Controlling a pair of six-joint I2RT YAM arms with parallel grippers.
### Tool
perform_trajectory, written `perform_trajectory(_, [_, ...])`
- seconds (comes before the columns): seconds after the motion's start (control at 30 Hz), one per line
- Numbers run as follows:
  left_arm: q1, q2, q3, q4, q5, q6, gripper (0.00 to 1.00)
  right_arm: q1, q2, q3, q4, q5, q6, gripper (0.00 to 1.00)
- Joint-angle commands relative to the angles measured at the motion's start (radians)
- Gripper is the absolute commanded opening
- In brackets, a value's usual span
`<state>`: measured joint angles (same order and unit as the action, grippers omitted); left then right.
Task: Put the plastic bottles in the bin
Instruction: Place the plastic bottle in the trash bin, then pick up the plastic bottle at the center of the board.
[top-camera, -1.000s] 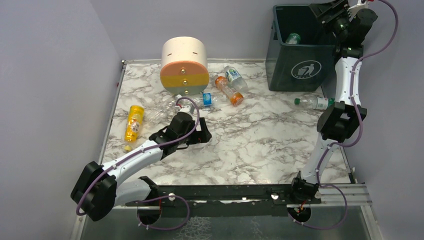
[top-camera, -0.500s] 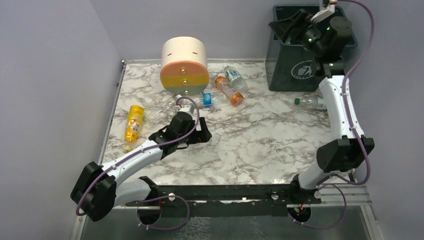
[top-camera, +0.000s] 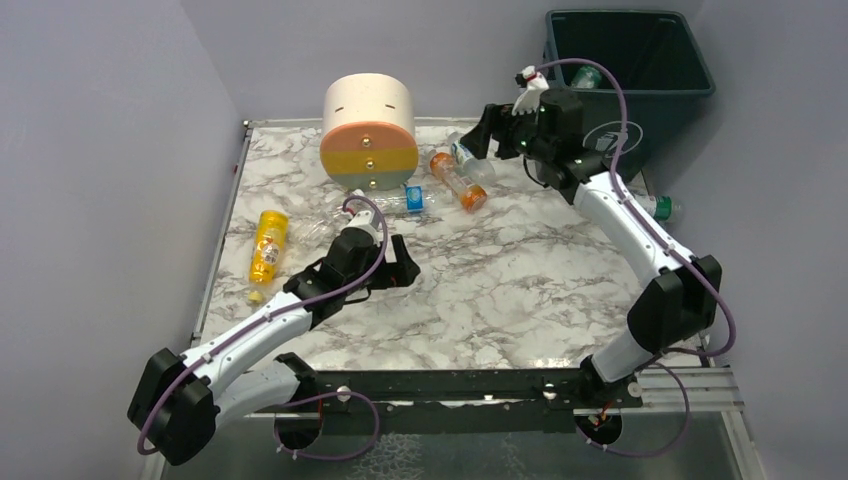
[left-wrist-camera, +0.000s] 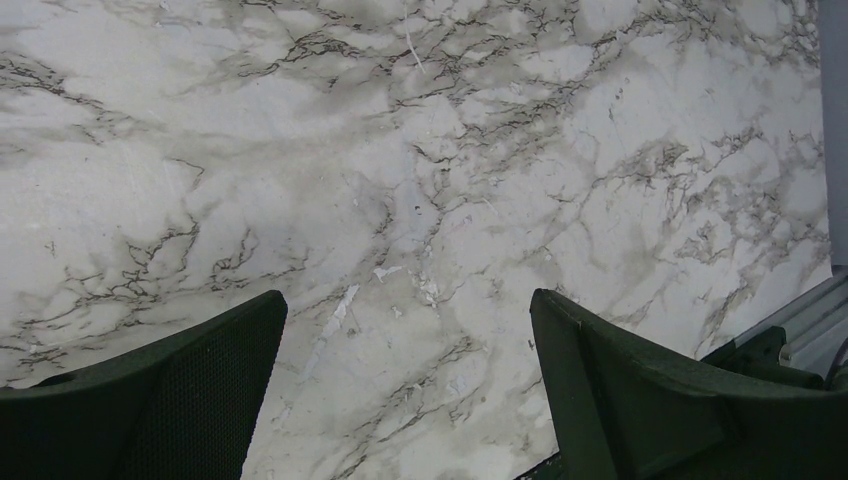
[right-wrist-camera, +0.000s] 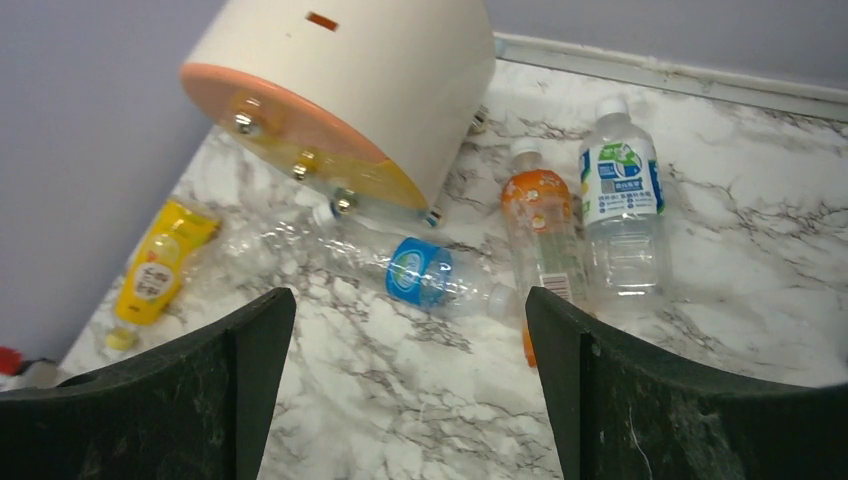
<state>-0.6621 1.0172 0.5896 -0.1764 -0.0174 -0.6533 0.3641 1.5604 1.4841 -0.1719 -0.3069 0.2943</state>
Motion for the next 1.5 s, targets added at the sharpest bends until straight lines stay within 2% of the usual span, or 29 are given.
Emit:
perform_trajectory(0.0, [0.004,-0.043,-0.018,-0.018,-0.018,0.008,0.99,0.056,0.094,0.048,-0.068,0.178,-0.106,0.88])
perform_trajectory(0.27, [0.004,-0.062,-0.023,-0.023,-0.010,0.004,0.99,0.073,0.313,0.106,-0.084,0.280,-0.146,0.86])
perform_trajectory(0.5, [0.004,-0.077,-0.033,-0.025,-0.004,0.001,0.99,0.073,0.445,0.134,-0.080,0.301,-0.143,0.85])
perform_trajectory(1.23, [0.004,-0.079,-0.033,-0.026,0.000,-0.004,0.99,0.073,0.579,0.104,-0.064,0.306,-0.161,0.84])
perform_trajectory(1.47, [0.004,-0.081,-0.029,-0.029,0.000,-0.006,0.99,0.073,0.581,0.088,-0.064,0.308,-0.170,0.77])
